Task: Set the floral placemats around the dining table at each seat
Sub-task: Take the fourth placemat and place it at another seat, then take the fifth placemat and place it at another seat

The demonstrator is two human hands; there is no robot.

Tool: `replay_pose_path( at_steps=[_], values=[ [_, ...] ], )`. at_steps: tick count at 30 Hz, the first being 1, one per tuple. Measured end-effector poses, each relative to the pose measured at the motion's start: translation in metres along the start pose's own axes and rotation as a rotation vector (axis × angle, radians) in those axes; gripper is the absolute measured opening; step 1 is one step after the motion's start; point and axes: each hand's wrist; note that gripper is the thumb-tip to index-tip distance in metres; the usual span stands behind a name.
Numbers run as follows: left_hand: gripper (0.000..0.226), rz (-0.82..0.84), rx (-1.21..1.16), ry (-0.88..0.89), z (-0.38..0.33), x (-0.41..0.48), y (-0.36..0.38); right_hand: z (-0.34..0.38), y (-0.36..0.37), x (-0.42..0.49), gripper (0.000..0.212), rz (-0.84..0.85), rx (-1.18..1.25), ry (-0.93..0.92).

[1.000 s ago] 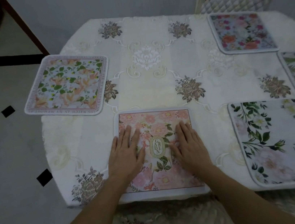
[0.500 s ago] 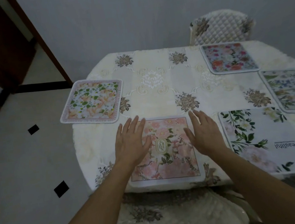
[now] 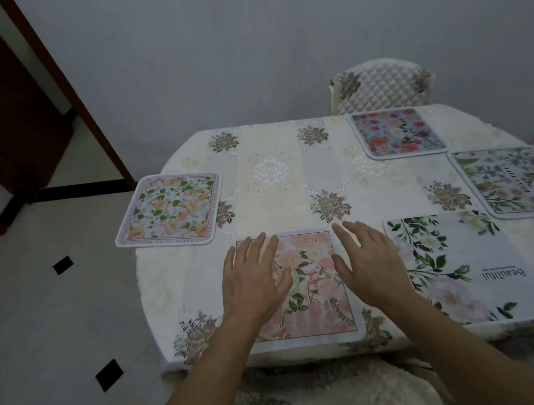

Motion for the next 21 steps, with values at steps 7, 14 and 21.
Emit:
replay_pose_path(
  at_steps=[7,14,21],
  values=[
    [0.072,-0.031,0.064,-0.140,0.015,-0.031,-0.019,0.029,0.001,0.008,0.054,-0.015,0.076,-0.158],
    [0.063,-0.178,0.149,-0.375,0.047,-0.098,-0.049,0.101,-0.003,0.022,0.055,-0.022,0.184,-0.432],
    [0.060,-0.340,0.259,-0.679,0.086,-0.211,-0.100,0.214,-0.024,0.013,0.054,-0.058,0.315,-0.727]
  ],
)
Point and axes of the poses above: each hand's wrist, its own x-axis towards the middle knuckle, its own y-axis out of the palm, z = x × y, and after that the axes turned 14 degrees about -x, right-handed
